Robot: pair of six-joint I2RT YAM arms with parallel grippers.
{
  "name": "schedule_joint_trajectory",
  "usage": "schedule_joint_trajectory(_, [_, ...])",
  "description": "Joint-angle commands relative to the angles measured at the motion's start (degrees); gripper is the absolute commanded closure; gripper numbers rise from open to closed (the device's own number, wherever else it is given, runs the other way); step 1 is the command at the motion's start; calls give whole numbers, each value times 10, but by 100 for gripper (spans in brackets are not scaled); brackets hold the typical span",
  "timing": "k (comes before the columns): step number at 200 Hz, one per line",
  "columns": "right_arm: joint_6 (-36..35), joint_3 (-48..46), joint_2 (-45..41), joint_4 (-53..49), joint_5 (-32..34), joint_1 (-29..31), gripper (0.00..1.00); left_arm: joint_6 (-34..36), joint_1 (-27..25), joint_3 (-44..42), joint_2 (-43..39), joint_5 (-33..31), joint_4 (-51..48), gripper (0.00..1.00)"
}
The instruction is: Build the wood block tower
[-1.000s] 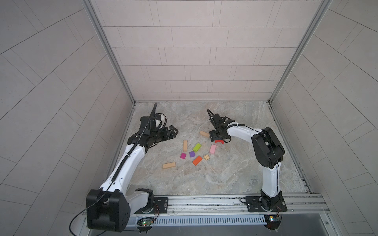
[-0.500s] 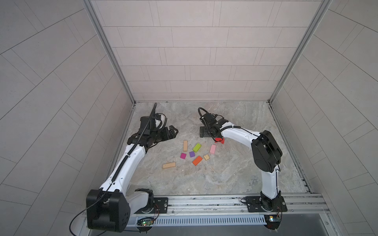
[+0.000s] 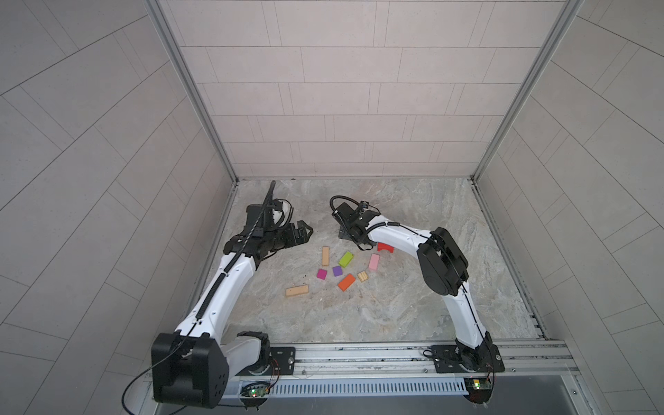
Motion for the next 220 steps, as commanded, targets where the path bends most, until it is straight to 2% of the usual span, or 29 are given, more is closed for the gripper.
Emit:
schedule_joint_trajectory(1, [41,7,8,-33,41,2,1,1,1,-4,-10,3,4,5])
schedule_joint_trajectory(87, [77,33,50,-30,35,-1,1,1,2,-5,-10,1,4,5])
schedule_joint_trajectory(148, [72,52,75,-29,32,-3,2,1,2,-4,-7,7,3,5])
schedule_joint_trajectory(179, [73,55,82,-38,37,-3,9,2,2,-5,-7,6,3,5])
schedule_joint_trajectory(220, [62,53,83,-43,45,-5,23,3,2,-4,-7,5,3,5])
